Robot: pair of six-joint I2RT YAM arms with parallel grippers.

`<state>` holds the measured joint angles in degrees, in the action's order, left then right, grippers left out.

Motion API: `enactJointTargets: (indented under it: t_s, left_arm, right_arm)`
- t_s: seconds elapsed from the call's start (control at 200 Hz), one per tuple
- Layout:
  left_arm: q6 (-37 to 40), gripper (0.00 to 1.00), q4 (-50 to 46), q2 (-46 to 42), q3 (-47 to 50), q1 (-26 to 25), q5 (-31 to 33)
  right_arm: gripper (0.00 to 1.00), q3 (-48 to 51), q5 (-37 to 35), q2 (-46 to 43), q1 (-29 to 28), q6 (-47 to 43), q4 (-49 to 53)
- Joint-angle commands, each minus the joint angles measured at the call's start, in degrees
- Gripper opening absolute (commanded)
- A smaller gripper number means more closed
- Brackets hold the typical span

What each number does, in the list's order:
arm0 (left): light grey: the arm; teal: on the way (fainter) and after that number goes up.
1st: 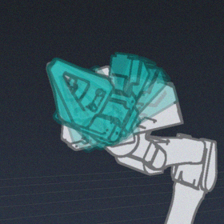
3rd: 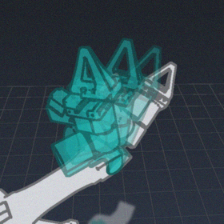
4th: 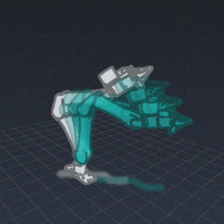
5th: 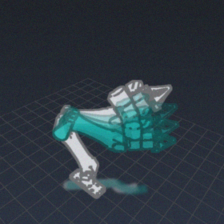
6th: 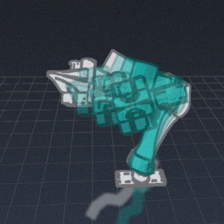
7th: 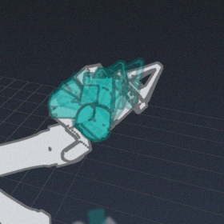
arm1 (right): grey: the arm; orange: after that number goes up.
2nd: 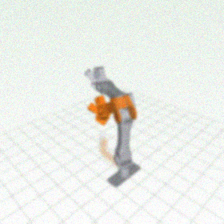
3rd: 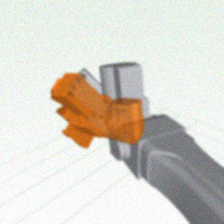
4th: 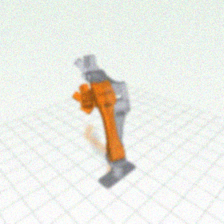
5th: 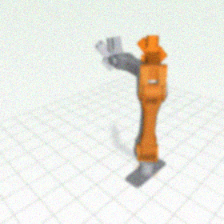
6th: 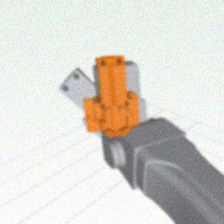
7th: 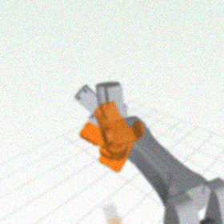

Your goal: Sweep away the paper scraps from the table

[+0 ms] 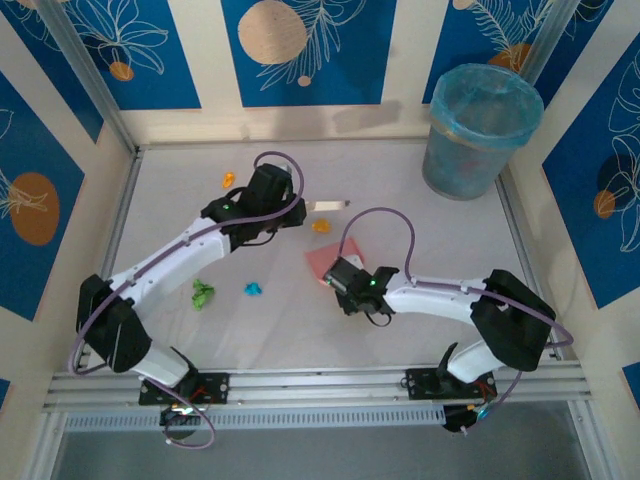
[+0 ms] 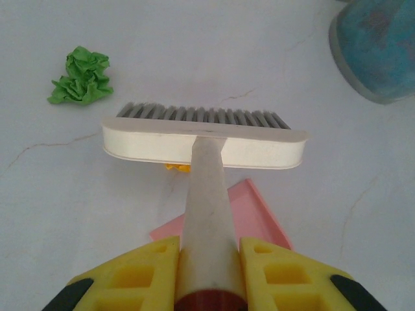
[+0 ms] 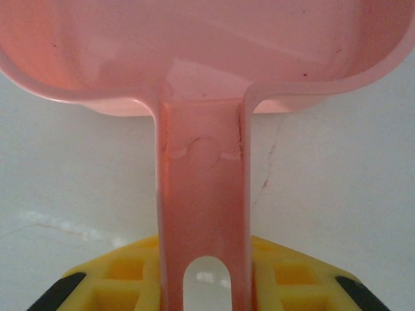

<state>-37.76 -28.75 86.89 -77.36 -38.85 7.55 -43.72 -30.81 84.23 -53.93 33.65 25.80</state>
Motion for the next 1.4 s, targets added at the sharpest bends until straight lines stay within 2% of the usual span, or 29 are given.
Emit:
enactJointTargets:
  t_s: [0.0,0.065,0.25,0.77,0.94,1.12,1.28,1.396]
  left_arm:
    - [2.45,0.02,-1.84,2.02,-2.88,0.64,-1.21]
    - [3.33,0.01,-3.47,3.61,-4.49,0.96,-1.63]
    - [4.4,0.0,-4.8,6.47,-6.24,1.4,-3.27]
    - [2.63,0.0,-3.29,3.94,-1.38,0.84,-10.96]
    - [1.52,0.0,-1.25,-1.5,4.71,-0.71,-16.31]
    - [-1.46,0.0,2.3,-11.05,12.7,-1.01,-18.48]
    - [-2.33,0.0,2.68,-14.9,14.87,-1.01,-19.24]
    - [-3.01,0.0,3.47,-17.12,16.1,-1.0,-16.52]
  right_arm:
    - [0.0,-0.61,6.66,-0.6,3.59,-3.8,1.24]
    - [0.0,-1.19,11.02,-0.81,6.25,-5.3,0.82]
    - [0.0,-3.8,14.89,0.44,10.23,-10.4,0.02]
    - [0.0,-3.77,12.76,5.52,12.02,-10.37,-1.58]
    - [0.0,-2.36,11.54,4.76,12.1,-9.86,-3.0]
    - [0.0,-0.09,10.71,1.68,12.27,-9.74,-5.38]
    - [0.0,1.12,9.19,-0.06,12.17,-9.47,-6.27]
    - [0.0,2.21,8.21,-1.86,11.84,-9.54,-7.2]
